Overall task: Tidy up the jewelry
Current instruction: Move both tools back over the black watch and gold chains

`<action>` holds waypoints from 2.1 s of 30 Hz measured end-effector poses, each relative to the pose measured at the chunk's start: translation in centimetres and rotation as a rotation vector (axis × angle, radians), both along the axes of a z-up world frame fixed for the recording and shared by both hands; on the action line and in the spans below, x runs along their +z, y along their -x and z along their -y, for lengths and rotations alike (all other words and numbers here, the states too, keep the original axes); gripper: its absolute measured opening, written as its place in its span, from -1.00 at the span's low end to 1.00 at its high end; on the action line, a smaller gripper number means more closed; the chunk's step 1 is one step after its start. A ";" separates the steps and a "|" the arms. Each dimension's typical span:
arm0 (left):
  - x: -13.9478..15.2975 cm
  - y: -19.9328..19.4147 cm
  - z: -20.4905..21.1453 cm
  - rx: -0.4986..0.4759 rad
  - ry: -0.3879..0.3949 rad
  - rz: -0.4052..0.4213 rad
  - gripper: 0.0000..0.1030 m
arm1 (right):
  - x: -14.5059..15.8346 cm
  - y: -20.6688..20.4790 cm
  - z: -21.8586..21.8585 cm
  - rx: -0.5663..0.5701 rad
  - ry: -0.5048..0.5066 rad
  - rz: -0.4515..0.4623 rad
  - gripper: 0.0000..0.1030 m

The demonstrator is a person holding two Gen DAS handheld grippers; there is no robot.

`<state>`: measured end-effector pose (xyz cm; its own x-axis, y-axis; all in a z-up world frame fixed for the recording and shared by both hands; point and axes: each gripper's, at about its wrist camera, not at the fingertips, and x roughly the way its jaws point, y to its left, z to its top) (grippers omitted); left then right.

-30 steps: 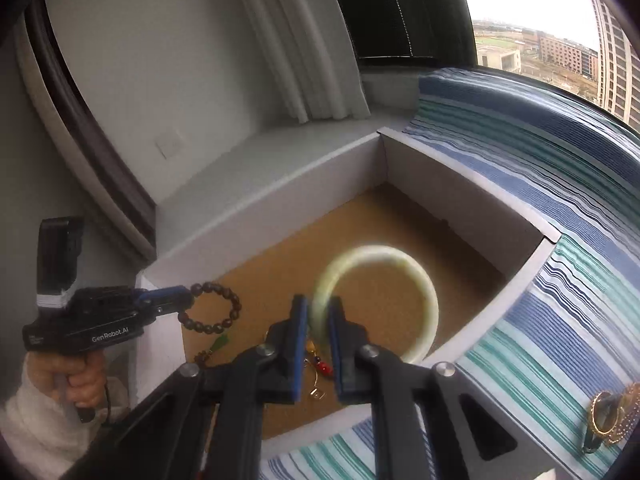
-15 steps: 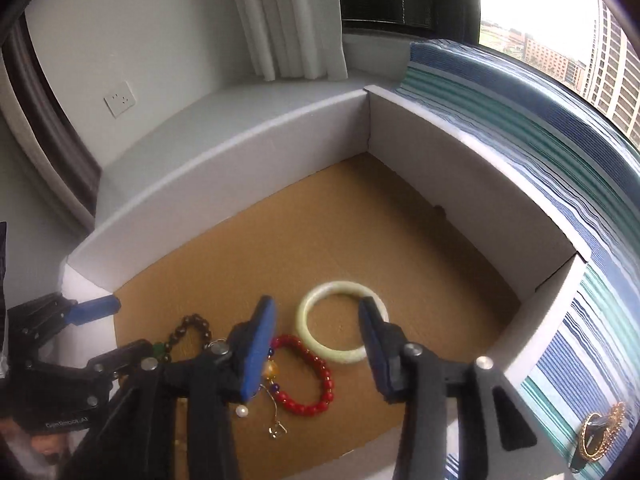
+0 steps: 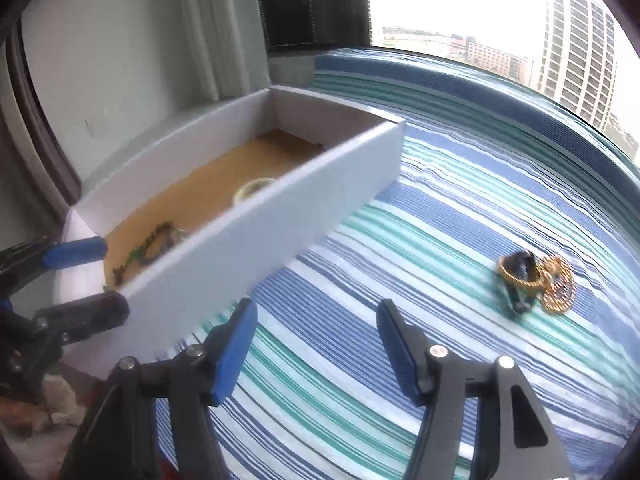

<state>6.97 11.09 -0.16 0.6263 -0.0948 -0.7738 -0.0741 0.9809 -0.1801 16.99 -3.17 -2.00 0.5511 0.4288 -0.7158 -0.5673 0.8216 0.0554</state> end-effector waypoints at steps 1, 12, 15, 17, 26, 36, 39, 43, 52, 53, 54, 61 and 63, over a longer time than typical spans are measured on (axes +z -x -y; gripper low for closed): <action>-0.8 -0.4 1.2 -0.017 -0.002 -0.021 0.67 | -1.0 0.6 1.8 -0.051 0.023 -0.005 0.23; -5.6 -1.1 9.9 -0.071 -0.149 -0.093 0.67 | -5.8 5.7 14.3 -0.387 0.054 -0.059 0.25; -5.6 -0.8 10.5 -0.068 -0.190 -0.088 0.67 | -6.7 6.1 15.6 -0.414 0.049 -0.080 0.25; -5.6 -0.7 10.8 -0.064 -0.212 -0.085 0.67 | -7.3 6.7 16.3 -0.422 0.041 -0.094 0.25; -5.9 -0.3 11.0 -0.057 -0.272 -0.078 0.67 | -7.8 7.8 16.1 -0.432 0.039 -0.098 0.25; -6.1 -0.2 10.6 -0.046 -0.287 -0.082 0.67 | -7.9 8.2 15.0 -0.417 0.053 -0.099 0.25; -6.1 -0.3 10.6 -0.044 -0.293 -0.082 0.67 | -8.0 8.4 14.7 -0.412 0.056 -0.103 0.25; -6.1 -0.4 10.7 -0.043 -0.302 -0.080 0.67 | -7.9 8.5 14.6 -0.410 0.054 -0.104 0.25; -6.3 -0.6 10.8 -0.043 -0.321 -0.079 0.67 | -7.9 8.7 14.5 -0.411 0.052 -0.108 0.25; -6.3 -0.6 10.8 -0.043 -0.322 -0.080 0.67 | -8.0 8.6 14.5 -0.411 0.052 -0.110 0.25; -6.3 -0.6 10.8 -0.042 -0.323 -0.080 0.67 | -8.0 8.7 14.5 -0.411 0.052 -0.111 0.25; -6.9 -1.0 10.7 -0.046 -0.319 -0.102 0.68 | -8.1 8.8 14.3 -0.408 0.055 -0.115 0.25; -7.4 -1.4 10.4 -0.062 -0.283 -0.126 0.73 | -8.3 8.8 14.3 -0.408 0.056 -0.121 0.25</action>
<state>8.41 0.72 -7.52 0.5232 0.1009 -0.8462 -0.0173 0.9940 0.1079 8.23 -17.51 -10.29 0.5784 0.1513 -0.8016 -0.1869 0.9811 0.0503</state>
